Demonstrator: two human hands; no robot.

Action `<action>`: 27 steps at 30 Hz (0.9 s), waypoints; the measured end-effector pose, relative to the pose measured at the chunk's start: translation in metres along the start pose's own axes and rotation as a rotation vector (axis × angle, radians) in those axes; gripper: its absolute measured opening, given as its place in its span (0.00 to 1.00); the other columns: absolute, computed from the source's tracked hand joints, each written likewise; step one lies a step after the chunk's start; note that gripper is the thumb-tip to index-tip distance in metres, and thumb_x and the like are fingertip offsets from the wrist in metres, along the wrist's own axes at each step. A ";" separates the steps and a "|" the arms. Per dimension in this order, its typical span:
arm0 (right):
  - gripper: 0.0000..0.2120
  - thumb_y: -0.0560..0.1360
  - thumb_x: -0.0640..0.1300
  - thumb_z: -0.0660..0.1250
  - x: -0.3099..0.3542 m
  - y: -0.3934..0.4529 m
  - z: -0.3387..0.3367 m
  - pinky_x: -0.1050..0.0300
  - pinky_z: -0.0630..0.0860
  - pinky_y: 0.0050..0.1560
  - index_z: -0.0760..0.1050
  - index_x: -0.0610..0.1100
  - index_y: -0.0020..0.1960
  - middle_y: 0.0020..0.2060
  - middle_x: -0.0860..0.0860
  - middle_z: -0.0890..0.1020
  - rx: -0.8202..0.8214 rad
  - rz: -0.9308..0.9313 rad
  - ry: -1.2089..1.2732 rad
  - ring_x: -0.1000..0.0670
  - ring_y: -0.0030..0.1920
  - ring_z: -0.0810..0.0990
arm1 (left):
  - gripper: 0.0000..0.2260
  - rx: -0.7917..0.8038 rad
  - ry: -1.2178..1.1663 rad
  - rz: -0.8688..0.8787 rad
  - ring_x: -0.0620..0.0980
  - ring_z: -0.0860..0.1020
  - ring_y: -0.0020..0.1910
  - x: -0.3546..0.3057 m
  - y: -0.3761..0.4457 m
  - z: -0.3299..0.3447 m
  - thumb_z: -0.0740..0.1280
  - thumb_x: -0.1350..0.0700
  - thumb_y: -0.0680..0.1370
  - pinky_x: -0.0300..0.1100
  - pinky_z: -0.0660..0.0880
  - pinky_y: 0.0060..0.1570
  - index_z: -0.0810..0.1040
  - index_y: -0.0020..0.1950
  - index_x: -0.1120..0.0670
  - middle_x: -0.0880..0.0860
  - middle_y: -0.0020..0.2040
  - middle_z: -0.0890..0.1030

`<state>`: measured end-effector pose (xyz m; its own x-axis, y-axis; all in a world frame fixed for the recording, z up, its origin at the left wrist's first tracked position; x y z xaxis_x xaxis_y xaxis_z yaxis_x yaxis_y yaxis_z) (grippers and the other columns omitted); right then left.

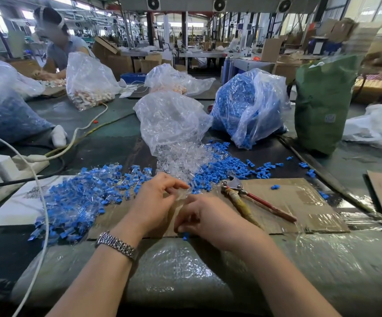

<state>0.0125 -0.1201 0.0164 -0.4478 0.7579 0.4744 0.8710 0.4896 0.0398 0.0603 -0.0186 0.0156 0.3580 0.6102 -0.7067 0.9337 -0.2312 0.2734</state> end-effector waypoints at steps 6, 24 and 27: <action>0.01 0.77 0.45 0.72 -0.035 -0.013 -0.026 0.58 0.76 0.50 0.83 0.50 0.48 0.44 0.56 0.81 -0.299 0.104 0.193 0.60 0.44 0.77 | 0.13 0.148 -0.012 0.092 0.41 0.76 0.48 -0.013 -0.004 0.017 0.71 0.59 0.79 0.32 0.74 0.49 0.82 0.59 0.42 0.47 0.54 0.75; 0.02 0.77 0.44 0.72 -0.076 -0.034 -0.046 0.63 0.73 0.48 0.81 0.49 0.46 0.42 0.55 0.80 -0.720 0.186 0.263 0.58 0.44 0.78 | 0.08 0.100 0.146 0.175 0.39 0.76 0.48 -0.026 -0.010 0.024 0.75 0.47 0.74 0.41 0.78 0.50 0.83 0.51 0.46 0.45 0.51 0.75; 0.01 0.77 0.44 0.72 -0.076 -0.034 -0.045 0.61 0.74 0.49 0.81 0.48 0.47 0.42 0.55 0.80 -0.714 0.183 0.262 0.57 0.44 0.78 | 0.07 0.123 0.178 0.169 0.39 0.76 0.46 -0.027 -0.010 0.027 0.75 0.46 0.73 0.40 0.78 0.49 0.83 0.47 0.47 0.43 0.50 0.75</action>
<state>0.0260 -0.2136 0.0190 -0.2994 0.6301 0.7165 0.8854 -0.0964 0.4547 0.0416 -0.0529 0.0144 0.5124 0.6761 -0.5295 0.8582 -0.4246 0.2884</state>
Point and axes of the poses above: each hand's wrist, its own y-axis towards the middle knuckle, its own z-axis out of the palm, x = y × z, the point moved 9 cm from there along y, towards the middle knuckle
